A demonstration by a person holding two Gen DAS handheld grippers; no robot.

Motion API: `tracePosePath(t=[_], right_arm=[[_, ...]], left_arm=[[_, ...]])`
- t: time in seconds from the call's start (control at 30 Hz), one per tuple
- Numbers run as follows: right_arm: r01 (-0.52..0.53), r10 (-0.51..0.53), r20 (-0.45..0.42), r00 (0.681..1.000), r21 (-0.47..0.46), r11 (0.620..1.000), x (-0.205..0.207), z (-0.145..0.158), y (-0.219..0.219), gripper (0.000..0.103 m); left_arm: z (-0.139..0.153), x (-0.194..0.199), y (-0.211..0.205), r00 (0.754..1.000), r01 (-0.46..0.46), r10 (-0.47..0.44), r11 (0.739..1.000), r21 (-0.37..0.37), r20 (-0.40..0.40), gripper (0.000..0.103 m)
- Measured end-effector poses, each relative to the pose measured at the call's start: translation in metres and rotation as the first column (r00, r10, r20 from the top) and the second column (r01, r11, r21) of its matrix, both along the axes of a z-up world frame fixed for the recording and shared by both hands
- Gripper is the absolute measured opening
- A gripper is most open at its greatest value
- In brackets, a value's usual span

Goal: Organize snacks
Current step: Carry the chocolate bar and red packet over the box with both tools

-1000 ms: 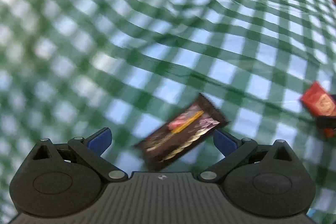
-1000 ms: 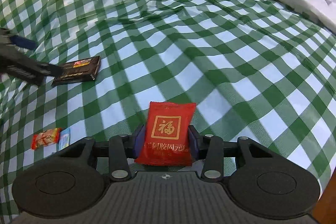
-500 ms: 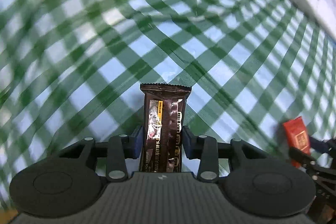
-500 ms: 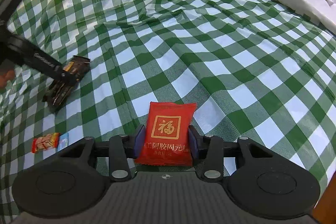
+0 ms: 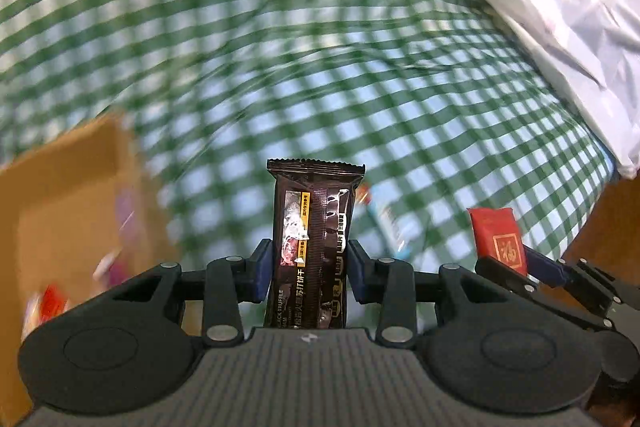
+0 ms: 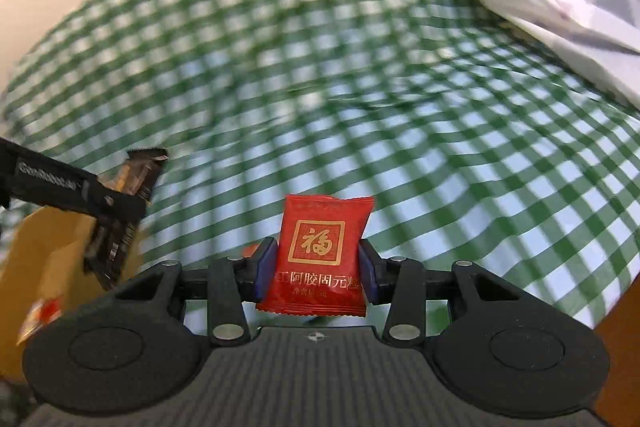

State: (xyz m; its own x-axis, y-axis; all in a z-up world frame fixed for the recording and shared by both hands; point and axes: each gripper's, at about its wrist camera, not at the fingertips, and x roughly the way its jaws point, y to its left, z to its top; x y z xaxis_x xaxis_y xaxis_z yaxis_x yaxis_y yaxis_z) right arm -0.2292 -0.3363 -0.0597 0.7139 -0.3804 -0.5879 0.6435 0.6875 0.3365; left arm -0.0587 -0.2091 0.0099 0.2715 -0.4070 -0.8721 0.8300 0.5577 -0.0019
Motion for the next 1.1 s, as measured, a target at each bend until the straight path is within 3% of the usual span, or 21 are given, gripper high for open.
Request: tracePosePath(t=[0.13, 0.27, 0.5, 0.77, 1.1], right_arm=[[-0.131, 0.131, 0.012, 0.991, 0.017, 0.991, -0.006, 0.023, 0.066, 0.045], [-0.249, 0.248, 0.018, 0.969, 0.014, 0.968, -0.008, 0.039, 0.124, 0.045], [-0.397, 0.397, 0.007, 0.918, -0.050, 0.917, -0.007, 0.062, 0.203, 0.045], [-0.434, 0.434, -0.025, 0.901, -0.109, 0.894, -0.019, 0.074, 0.243, 0.045], [-0.418, 0.414, -0.060, 0.908, -0.151, 0.896, -0.020, 0.079, 0.255, 0.045]], left_arm=[[0.017, -0.014, 0.084, 0.992, -0.126, 0.126, 0.992, 0.006, 0.005, 0.043], [0.030, -0.028, 0.163, 0.970, -0.234, 0.232, 0.972, 0.022, 0.067, 0.043], [0.046, -0.058, 0.265, 0.937, -0.337, 0.337, 0.941, -0.016, 0.090, 0.043], [0.045, -0.082, 0.324, 0.924, -0.376, 0.379, 0.925, -0.050, 0.050, 0.043], [0.037, -0.083, 0.321, 0.932, -0.357, 0.361, 0.931, -0.077, 0.031, 0.043]])
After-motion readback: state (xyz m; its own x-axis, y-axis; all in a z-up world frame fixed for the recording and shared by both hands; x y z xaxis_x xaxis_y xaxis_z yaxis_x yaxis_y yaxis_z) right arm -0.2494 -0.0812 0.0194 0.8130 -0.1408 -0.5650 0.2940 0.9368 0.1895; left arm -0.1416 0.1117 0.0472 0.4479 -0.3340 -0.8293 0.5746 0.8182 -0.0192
